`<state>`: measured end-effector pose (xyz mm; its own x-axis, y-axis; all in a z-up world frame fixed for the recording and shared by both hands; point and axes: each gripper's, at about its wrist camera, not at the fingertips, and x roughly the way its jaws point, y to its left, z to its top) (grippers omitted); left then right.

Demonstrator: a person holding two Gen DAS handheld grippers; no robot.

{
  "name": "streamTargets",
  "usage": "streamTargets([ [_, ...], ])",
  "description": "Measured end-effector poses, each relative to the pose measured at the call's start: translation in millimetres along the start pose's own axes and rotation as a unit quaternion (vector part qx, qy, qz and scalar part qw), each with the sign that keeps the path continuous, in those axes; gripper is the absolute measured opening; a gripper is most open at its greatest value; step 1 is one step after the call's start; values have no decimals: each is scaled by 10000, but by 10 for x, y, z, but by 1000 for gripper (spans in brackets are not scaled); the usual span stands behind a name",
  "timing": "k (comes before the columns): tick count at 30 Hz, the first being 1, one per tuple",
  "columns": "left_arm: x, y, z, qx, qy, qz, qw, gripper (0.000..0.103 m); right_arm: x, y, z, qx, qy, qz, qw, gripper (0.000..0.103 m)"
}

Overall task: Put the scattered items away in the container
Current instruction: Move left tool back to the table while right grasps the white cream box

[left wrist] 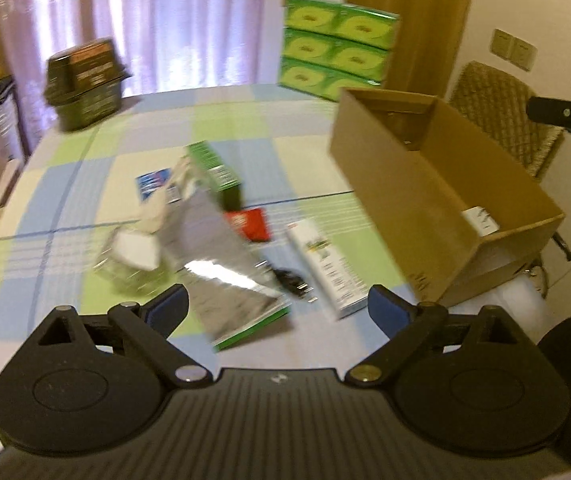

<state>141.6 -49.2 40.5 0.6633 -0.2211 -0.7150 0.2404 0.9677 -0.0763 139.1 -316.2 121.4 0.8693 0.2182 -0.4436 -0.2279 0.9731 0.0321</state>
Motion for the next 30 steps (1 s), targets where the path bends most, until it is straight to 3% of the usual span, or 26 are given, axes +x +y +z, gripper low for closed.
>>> streamTargets([
  [6, -131, 356, -210, -287, 18, 229, 9993, 96, 98, 655, -143, -269, 233, 648, 9973, 103],
  [11, -163, 613, -367, -438, 77, 397, 9982, 96, 291, 1024, -427, -530, 583, 926, 9926, 103],
  [17, -124, 810, -428, -588, 85, 461, 9972, 96, 627, 1214, -825, -925, 983, 800, 9876, 103],
  [20, -75, 867, -439, -654, 88, 444, 9968, 96, 819, 1219, -976, -1099, 1204, 751, 9838, 91],
  [23, -8, 904, -444, -681, 104, 411, 9968, 96, 970, 1226, -1095, -1225, 1333, 667, 9812, 90],
  [26, 74, 912, -444, -715, 136, 347, 9967, 96, 1126, 1215, -1174, -1318, 1463, 580, 9787, 75],
  [30, 189, 891, -425, -694, 170, 274, 9971, 96, 1341, 1194, -1240, -1473, 1571, 371, 9758, 75],
])
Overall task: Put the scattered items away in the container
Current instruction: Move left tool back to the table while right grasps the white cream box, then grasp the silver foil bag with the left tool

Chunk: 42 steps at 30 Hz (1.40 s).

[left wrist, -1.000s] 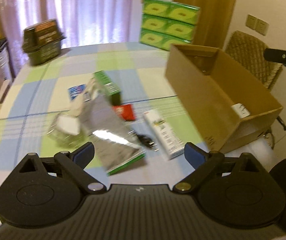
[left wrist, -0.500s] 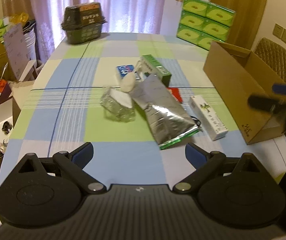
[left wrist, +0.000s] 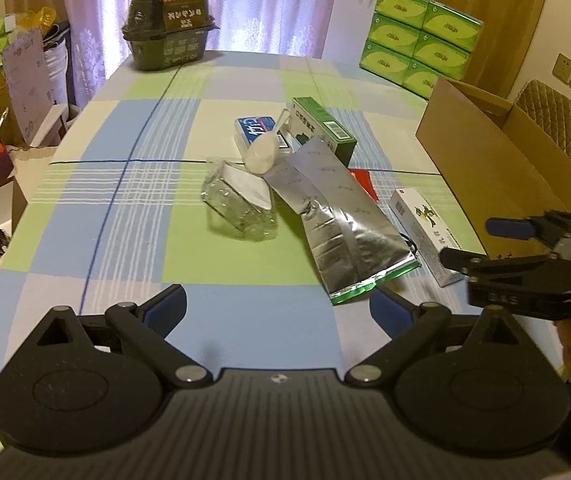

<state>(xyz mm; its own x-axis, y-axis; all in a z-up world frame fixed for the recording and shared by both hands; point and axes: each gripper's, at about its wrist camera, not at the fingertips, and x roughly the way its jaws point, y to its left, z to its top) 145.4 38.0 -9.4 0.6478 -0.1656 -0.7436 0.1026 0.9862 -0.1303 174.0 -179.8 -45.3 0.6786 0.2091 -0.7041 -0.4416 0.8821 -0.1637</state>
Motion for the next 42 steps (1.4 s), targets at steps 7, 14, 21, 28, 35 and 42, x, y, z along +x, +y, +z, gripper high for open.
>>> streamTargets([
  [7, 179, -61, 72, 39, 54, -106, 9999, 96, 352, -152, 6, 148, 363, -57, 9992, 65],
  [14, 297, -87, 147, -2, 46, -165, 9999, 96, 421, -212, -8, 432, 593, 208, 9971, 41],
  [21, 325, -65, 117, -17, 88, -72, 9999, 96, 278, -4, -50, 100, 554, 783, 9953, 41],
  [28, 332, -48, 112, -20, 115, -47, 9999, 96, 206, 267, -108, -304, 432, 1231, 9910, 41],
  [35, 493, -132, 271, 318, 127, -76, 9994, 96, 282, 25, -77, 382, 488, 888, 9941, 41],
  [42, 887, -202, 556, 751, 566, -236, 9953, 90, 295, -21, -48, 649, 447, 949, 9924, 41],
])
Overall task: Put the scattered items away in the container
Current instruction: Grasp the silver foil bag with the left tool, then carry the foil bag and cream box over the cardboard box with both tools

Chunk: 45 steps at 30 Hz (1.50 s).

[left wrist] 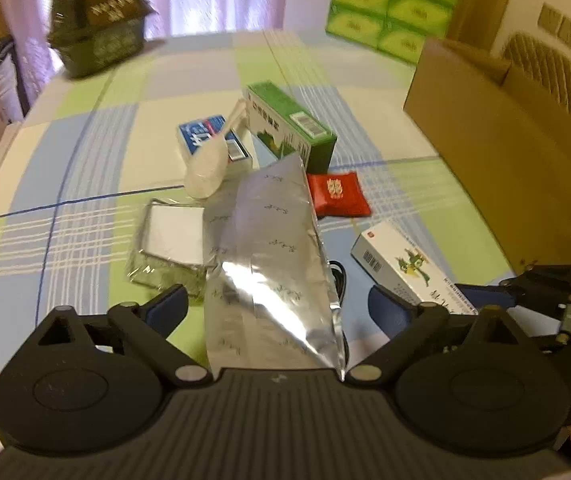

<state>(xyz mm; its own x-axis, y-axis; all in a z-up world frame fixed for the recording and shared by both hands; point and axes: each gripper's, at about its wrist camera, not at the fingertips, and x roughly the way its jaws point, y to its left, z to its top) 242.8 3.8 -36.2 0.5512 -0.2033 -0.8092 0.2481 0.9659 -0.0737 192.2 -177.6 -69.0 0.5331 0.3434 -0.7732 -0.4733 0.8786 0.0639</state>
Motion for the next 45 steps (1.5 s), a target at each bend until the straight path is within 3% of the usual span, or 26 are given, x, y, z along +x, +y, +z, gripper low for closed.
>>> streamTargets([
  [3, 140, 23, 63, 96, 246, -24, 9996, 76, 10, -23, 17, 69, -22, 20, 10000, 41],
  [7, 244, 35, 80, 195, 441, 32, 9988, 77, 23, -57, 30, 137, -35, 36, 9999, 41],
  [11, 204, 25, 84, 198, 459, 17, 9987, 57, 21, -71, 39, 189, -19, 25, 9998, 41],
  [12, 173, 24, 70, 221, 483, 11, 9986, 56, 16, -75, 33, 195, -14, 23, 9998, 41],
  [20, -216, -39, -350, 427, 815, -75, 9957, 56, -59, -92, -8, 247, 102, 19, 9996, 41],
  [23, -289, -17, -476, 373, 1000, -154, 9942, 61, -50, -86, -25, 219, 166, 3, 9996, 41],
  [26, -282, 25, -474, 388, 1029, -113, 9939, 70, -35, -71, -26, 153, 143, -62, 9998, 41],
  [31, -176, 93, -382, 246, 1004, -160, 9945, 75, 0, -85, -6, 80, 122, -157, 9998, 42],
  [32, -154, 107, -372, 227, 997, -151, 9946, 75, 11, -92, -2, 85, 121, -154, 9998, 49],
  [33, -131, 118, -364, 210, 999, -156, 9947, 76, 18, -96, 2, 107, 113, -176, 9997, 74],
  [34, -107, 125, -358, 182, 1005, -171, 9946, 76, 18, -96, 5, 124, 72, -229, 9996, 82],
  [45, 59, 142, -268, 257, 1128, -280, 9929, 77, 44, -124, 83, 124, -13, -190, 9997, 83],
])
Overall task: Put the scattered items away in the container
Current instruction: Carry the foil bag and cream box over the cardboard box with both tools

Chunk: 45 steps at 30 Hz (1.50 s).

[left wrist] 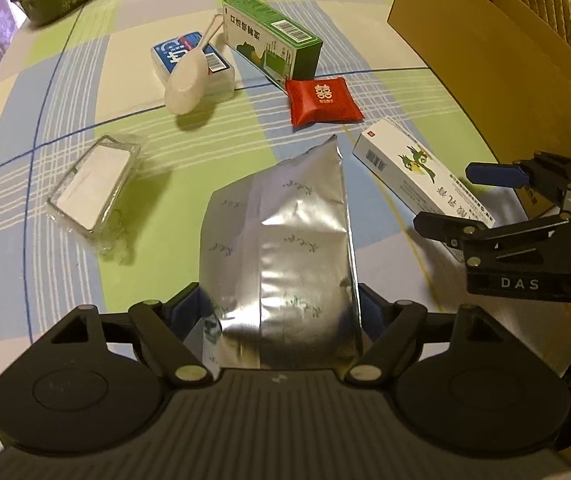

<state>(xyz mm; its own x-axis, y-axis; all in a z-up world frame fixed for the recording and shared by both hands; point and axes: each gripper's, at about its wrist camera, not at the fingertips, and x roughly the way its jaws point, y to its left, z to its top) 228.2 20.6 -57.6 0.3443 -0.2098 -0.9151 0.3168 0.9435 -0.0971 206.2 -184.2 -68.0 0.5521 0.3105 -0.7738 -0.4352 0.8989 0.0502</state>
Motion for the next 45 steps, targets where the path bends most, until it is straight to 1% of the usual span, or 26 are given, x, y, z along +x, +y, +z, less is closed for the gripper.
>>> streamTargets([
  [1, 23, 23, 13, -42, 43, -55, 10000, 76, -1, -1, 11, -16, -10, 6, 10000, 83],
  [3, 57, 59, 26, -89, 121, -129, 9998, 67, 6, -16, 27, 10, -5, 23, 10000, 82],
  [4, 59, 72, 26, -96, 137, -178, 9997, 65, 10, -28, 30, 37, 2, 41, 10000, 82],
  [5, 49, 80, 23, -113, 135, -250, 9995, 57, 16, -43, 38, 73, 10, 61, 10000, 82],
  [6, 32, 81, 17, -117, 131, -281, 9995, 55, 22, -55, 46, 100, 18, 72, 9999, 82],
  [8, -4, 52, -8, -1, 120, -136, 9998, 53, 24, -69, 59, 107, 22, 80, 9999, 82],
  [9, -27, 40, -33, 44, 102, -87, 9999, 53, 26, -70, 61, 99, 27, 91, 9999, 82],
  [12, -103, 47, -102, 39, 48, -118, 9999, 53, 49, -54, 62, 44, 72, 146, 9999, 82],
  [14, -163, 31, -133, 118, 10, -44, 9999, 53, 65, -44, 59, 23, 101, 175, 9998, 82],
  [19, -279, 19, -140, 148, -94, -43, 9998, 52, 102, -37, 72, 0, 134, 204, 9997, 82],
  [21, -303, 9, -129, 156, -131, -43, 9998, 53, 113, -52, 81, 35, 141, 244, 9996, 61],
  [23, -314, -8, -120, 162, -154, -48, 9997, 53, 137, -67, 85, 58, 170, 217, 9996, 60],
  [24, -319, -16, -117, 162, -166, -46, 9997, 53, 149, -67, 86, 34, 184, 175, 9997, 45],
  [25, -322, -26, -115, 165, -180, -44, 9997, 53, 149, -61, 87, -12, 184, 163, 9997, 41],
  [32, -385, -93, -147, 145, -282, -81, 9995, 52, 11, -47, 103, 53, -69, 213, 9997, 41],
  [38, -418, -167, -173, 184, -251, -67, 9995, 52, -71, -86, 70, 224, -117, 262, 9993, 41],
  [45, -557, -313, -152, 268, -329, -119, 9990, 52, -323, -83, 11, 253, -341, 271, 9987, 41],
])
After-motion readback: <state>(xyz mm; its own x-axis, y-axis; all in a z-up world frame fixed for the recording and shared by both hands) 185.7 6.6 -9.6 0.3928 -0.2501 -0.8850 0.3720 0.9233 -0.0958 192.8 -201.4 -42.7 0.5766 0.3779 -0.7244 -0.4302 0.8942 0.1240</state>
